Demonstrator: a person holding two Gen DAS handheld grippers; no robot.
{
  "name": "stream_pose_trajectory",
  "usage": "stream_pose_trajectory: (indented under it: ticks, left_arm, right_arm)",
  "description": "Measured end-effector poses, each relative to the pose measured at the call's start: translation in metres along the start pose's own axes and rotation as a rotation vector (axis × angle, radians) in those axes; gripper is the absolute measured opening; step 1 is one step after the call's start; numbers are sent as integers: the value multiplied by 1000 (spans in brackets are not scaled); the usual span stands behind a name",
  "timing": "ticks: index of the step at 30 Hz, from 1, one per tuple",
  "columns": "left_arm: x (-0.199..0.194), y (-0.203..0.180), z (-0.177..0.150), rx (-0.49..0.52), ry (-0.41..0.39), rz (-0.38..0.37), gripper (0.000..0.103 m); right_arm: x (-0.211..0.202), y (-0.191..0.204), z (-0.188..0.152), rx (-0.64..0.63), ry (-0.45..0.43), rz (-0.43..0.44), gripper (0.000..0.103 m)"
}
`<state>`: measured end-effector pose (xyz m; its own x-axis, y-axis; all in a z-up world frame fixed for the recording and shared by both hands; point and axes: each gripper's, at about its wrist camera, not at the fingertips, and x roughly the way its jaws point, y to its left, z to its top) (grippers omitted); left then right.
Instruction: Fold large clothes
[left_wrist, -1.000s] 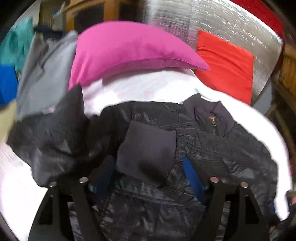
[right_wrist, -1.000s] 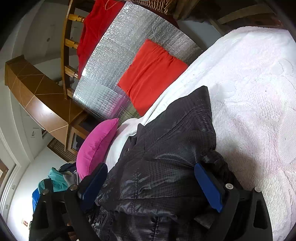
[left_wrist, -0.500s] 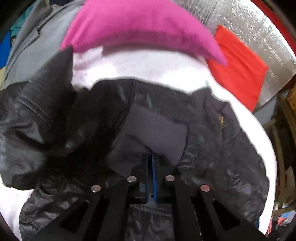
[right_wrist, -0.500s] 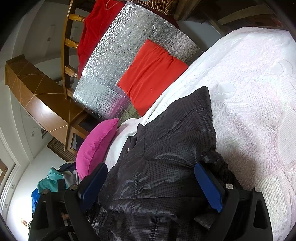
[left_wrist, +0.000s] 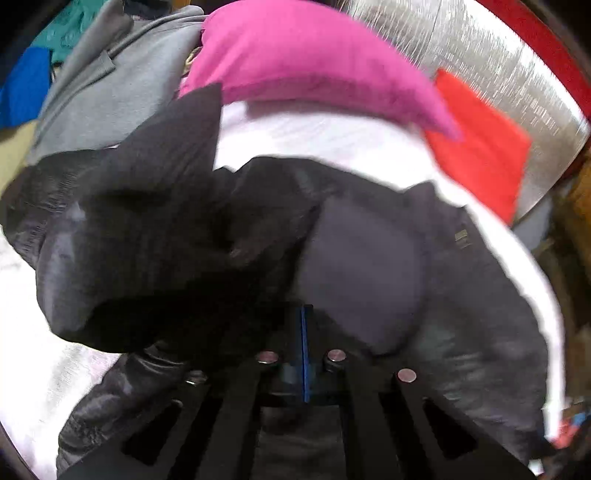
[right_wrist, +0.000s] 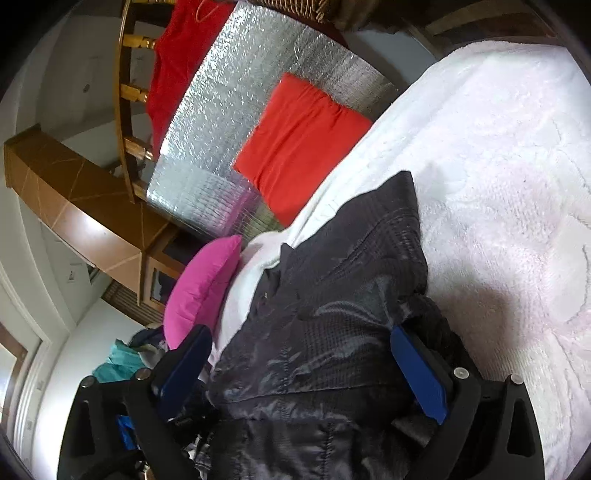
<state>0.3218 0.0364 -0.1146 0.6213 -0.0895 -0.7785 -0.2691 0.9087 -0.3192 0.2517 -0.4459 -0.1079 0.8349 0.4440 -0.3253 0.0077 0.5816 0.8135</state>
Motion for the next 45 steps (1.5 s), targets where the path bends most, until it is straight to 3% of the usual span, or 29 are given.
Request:
stream_pose_trajectory:
  ticks: [2, 3, 6, 9, 10, 11, 12, 13, 14, 16, 18, 20, 23, 27, 31, 34, 35, 38, 39, 40, 43, 45]
  left_arm:
    - [-11, -4, 7, -33, -20, -60, 87]
    - [-15, -6, 8, -41, -41, -78, 92]
    - [-8, -21, 15, -21, -23, -97, 91]
    - [32, -27, 25, -45, 119, -98, 91]
    - [43, -23, 26, -90, 142, -66, 86]
    - [45, -17, 25, -142, 120, -49, 45]
    - [47, -13, 26, -152, 115, -22, 22]
    - [49, -12, 28, -147, 145, -37, 18]
    - [43, -12, 28, -147, 126, -46, 17]
    - [8, -24, 25, -44, 1, -23, 17]
    - [-18, -29, 12, -5, -82, -3, 17]
    - [-15, -26, 1, 4, -84, 30, 17]
    - [19, -20, -7, 10, -7, 84, 17]
    - [29, -22, -1, 47, -29, 89, 17]
    - [31, -18, -4, 49, -42, 60, 18]
    - [29, -12, -11, 53, -52, 51, 18]
    - [30, -12, -10, 55, -52, 47, 18]
    - [31, -9, -11, 62, -56, 34, 18]
    - [25, -6, -18, 64, -58, 30, 18]
    - [7, 3, -30, 66, -63, 24, 18]
    - [3, 9, -35, 68, -75, 15, 18]
    - [3, 9, -37, 71, -78, 12, 18]
  right_arm:
    - [1, 1, -4, -33, 2, -12, 100]
    - [4, 0, -6, -42, 4, -18, 100]
    - [4, -2, -8, -51, -6, -13, 100]
    - [4, -2, -9, -62, -11, -12, 100]
    - [5, -2, -9, -68, -10, -15, 100]
    - [5, -1, -10, -79, -9, -20, 100]
    - [6, -1, -10, -84, -8, -21, 100]
    - [6, -1, -11, -86, -3, -17, 100]
    - [7, -2, -11, -86, -3, -17, 100]
    - [7, -3, -10, -84, 0, -10, 100]
    - [7, -3, -10, -80, 0, -6, 100]
    - [7, -4, -9, -74, 0, -3, 100]
    - [5, 0, -6, -50, 22, -10, 100]
    - [-17, 20, 16, -75, 22, 23, 101]
    - [-14, 13, 59, -114, -11, -160, 103]
    - [28, -17, 83, -49, 136, -249, 103]
    - [41, -24, 86, -25, 188, -240, 102]
    - [70, -20, 93, -81, 256, -263, 93]
    - [81, -19, 94, -99, 288, -280, 70]
    - [91, -18, 94, -115, 330, -302, 13]
    - [96, 8, 96, -247, 292, -360, 14]
    - [100, 1, 94, -251, 289, -424, 17]
